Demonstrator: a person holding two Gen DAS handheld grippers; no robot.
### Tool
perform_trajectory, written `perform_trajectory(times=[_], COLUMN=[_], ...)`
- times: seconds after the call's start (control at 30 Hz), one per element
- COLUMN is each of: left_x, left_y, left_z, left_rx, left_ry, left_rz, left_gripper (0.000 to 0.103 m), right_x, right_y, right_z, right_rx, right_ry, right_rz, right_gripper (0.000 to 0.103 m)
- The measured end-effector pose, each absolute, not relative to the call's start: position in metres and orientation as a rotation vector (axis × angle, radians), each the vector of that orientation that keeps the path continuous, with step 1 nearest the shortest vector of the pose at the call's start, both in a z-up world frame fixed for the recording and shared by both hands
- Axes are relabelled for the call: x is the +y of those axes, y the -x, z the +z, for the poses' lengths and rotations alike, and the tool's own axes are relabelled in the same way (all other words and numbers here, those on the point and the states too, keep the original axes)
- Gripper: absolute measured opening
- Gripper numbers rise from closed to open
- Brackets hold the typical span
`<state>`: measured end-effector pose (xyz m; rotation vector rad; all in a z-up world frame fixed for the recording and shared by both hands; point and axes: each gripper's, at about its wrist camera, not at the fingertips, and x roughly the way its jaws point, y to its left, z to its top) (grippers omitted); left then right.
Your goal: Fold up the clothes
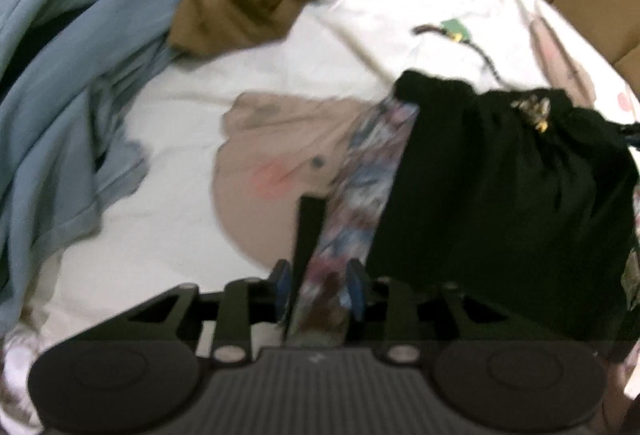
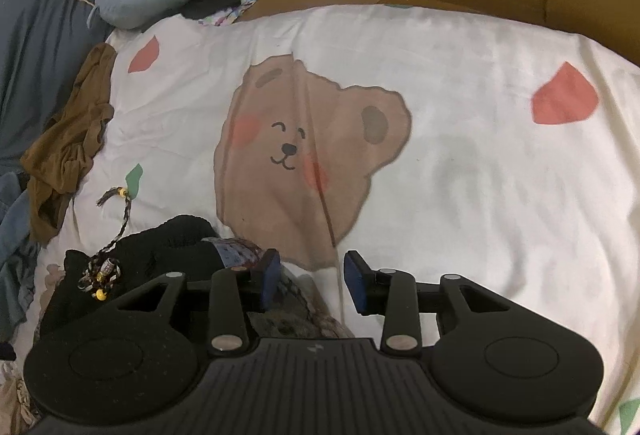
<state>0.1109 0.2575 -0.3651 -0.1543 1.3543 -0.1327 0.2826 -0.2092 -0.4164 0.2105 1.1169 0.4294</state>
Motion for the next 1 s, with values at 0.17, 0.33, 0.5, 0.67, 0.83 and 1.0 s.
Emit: perform_trajectory(times=[0.17,0.33,0.5,0.67,0.83,1.0], left_x=[0.233,0.203,0.172,0.148,0.131,0.112], left_y=[-0.141,-0.173,-0.2,-0.222,-0.244,-0.264], left_z=[-0.363,-0.363,-0.365,-0.38,-0.394,-0.403], left_rx=[1.279,1.199,1.104,1.091,1.096,1.08], left_ry=[0.2,0.228,0.265,0.295,0.3,0.3], left_rz=[-0.188,-0.252,-0.284,-0.312,-0.327,-0.35], left_gripper=[0.033,0.035,0.037,0.037,0.041,0.057], right_x=[-0.195,-0.181,-0.178,-0.174,-0.172,-0.165], right_y=[-0.274,-0.265,-0.259,-0.253,-0.248,-0.242], right_z=[-0.419,-0.421,-0.427,-0.426,-0.429,-0.432], right_rx=[1.132,1.146,1.161,1.158,1.151,1.143], right_ry=[-0.176,-0.142,-0.133,-0.104,-0.088,-0.051], right_rz=[0.463,0.497,0.496,0.509,0.515,0.517], right_gripper=[0.042,0.047,0.051,0.052,0.053,0.055])
